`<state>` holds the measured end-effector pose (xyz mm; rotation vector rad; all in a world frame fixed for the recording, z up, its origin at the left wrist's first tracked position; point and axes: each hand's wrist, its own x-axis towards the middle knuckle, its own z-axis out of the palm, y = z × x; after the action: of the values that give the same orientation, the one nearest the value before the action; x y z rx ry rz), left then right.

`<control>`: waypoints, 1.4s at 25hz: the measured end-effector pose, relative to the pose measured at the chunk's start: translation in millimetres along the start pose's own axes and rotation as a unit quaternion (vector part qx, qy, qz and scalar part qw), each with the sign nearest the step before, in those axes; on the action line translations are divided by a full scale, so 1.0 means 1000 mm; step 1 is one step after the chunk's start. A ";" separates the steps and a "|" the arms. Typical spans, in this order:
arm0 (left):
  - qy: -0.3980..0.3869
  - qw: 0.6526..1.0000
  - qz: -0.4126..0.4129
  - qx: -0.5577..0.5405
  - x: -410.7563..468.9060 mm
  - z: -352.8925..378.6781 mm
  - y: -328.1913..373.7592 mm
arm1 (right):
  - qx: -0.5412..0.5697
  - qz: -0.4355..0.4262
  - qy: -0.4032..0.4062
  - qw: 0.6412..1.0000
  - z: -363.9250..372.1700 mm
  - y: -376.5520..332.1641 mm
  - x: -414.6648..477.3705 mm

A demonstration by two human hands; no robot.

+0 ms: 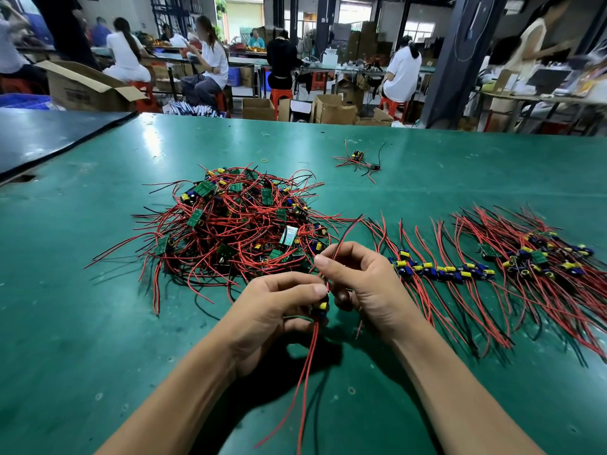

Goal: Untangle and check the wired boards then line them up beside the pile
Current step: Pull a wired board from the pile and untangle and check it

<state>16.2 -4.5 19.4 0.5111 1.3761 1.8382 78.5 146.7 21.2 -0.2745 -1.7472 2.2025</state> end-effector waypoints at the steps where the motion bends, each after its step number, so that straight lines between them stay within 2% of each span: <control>1: 0.010 1.000 0.001 0.014 0.000 0.001 -0.001 | -0.014 -0.004 -0.002 1.000 -0.001 0.000 0.000; 5: 0.062 0.996 0.016 0.065 -0.001 0.008 -0.005 | -0.043 0.009 -0.045 0.998 -0.004 0.002 -0.002; 14: 0.083 0.993 0.037 0.074 -0.003 0.014 -0.008 | -0.078 0.025 -0.016 0.997 -0.008 0.006 0.000; 20: 0.074 0.994 0.052 0.059 -0.001 0.011 -0.011 | -0.012 0.104 -0.119 0.987 0.001 0.010 -0.004; 24: 0.052 0.996 0.050 0.047 -0.001 0.008 -0.012 | -0.019 0.099 -0.141 0.985 0.001 0.010 -0.005; 26: 0.060 0.995 0.051 0.057 0.000 0.008 -0.012 | -0.050 0.081 -0.133 0.987 -0.002 0.010 -0.004; 29: 0.074 0.993 0.054 0.077 0.001 0.010 -0.012 | -0.167 0.031 -0.081 0.982 -0.007 0.009 0.001; 32: 0.080 0.988 0.065 0.119 0.001 0.013 -0.013 | -0.294 -0.006 -0.006 0.956 -0.016 0.007 0.004; 35: 0.075 0.984 0.070 0.146 0.002 0.015 -0.014 | -0.366 -0.023 0.036 0.930 -0.022 0.007 0.005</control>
<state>30.6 8.1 11.0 0.6439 1.7654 1.8245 80.0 167.3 9.1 -0.4612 -2.4285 1.3917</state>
